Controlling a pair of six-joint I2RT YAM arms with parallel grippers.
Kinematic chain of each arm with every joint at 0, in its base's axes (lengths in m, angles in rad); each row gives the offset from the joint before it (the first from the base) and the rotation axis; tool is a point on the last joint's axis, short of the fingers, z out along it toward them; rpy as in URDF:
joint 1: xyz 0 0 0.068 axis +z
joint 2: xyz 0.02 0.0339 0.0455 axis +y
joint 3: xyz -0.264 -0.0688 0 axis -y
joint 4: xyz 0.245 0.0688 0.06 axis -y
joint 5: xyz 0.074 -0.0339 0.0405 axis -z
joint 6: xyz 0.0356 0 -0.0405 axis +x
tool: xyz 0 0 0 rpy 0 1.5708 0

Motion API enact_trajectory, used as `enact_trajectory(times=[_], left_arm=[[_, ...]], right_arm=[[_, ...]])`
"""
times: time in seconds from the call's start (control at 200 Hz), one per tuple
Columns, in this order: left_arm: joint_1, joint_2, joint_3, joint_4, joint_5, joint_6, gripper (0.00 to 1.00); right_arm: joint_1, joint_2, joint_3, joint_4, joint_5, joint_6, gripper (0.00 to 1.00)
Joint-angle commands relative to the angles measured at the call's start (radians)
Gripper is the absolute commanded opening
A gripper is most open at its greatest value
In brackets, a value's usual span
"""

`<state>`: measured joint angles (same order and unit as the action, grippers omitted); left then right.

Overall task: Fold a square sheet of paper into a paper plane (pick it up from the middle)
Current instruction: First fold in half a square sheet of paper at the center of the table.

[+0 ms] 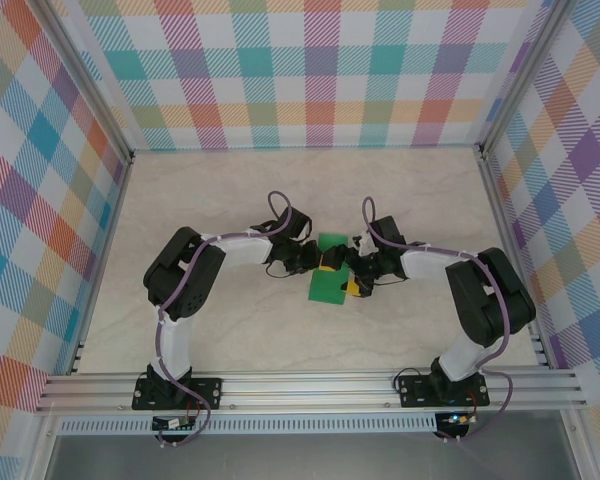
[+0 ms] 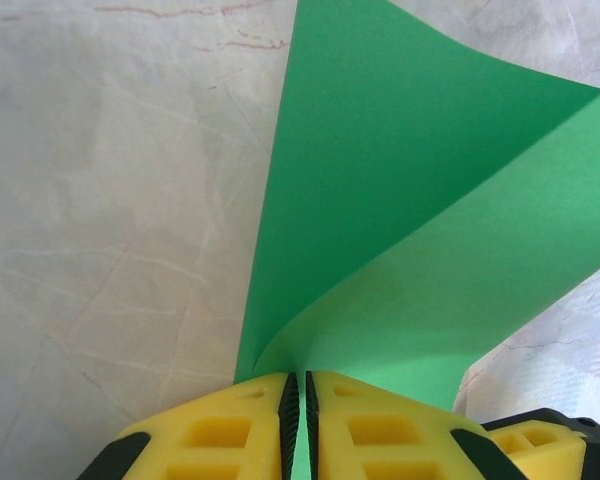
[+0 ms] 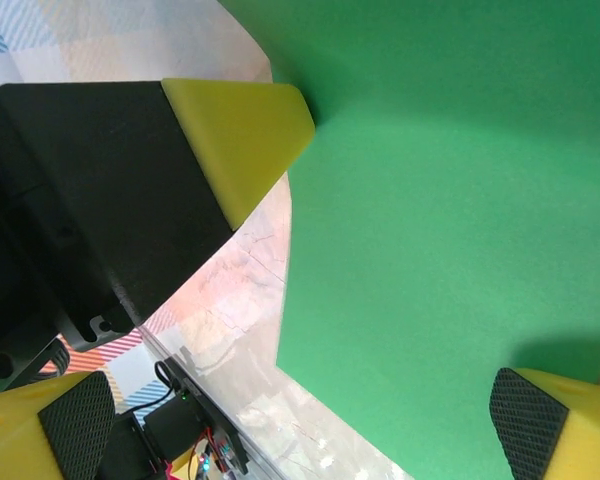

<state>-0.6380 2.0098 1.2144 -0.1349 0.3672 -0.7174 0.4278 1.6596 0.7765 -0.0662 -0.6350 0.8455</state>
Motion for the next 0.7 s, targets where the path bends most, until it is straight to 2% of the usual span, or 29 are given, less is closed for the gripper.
enact_trajectory(times=[0.0, 0.345, 0.695], left_arm=[[0.012, 0.021, -0.021, -0.086, -0.043, 0.012, 0.15], [0.012, 0.016, -0.028, -0.086, -0.043, 0.014, 0.15], [0.012, 0.019, -0.027, -0.080, -0.040, 0.012, 0.15]], right_arm=[[0.008, 0.020, 0.006, -0.099, 0.042, -0.018, 1.00], [0.059, -0.089, 0.021, -0.139, 0.038, -0.011, 1.00], [0.074, -0.039, -0.006, -0.183, 0.088, -0.016, 1.00]])
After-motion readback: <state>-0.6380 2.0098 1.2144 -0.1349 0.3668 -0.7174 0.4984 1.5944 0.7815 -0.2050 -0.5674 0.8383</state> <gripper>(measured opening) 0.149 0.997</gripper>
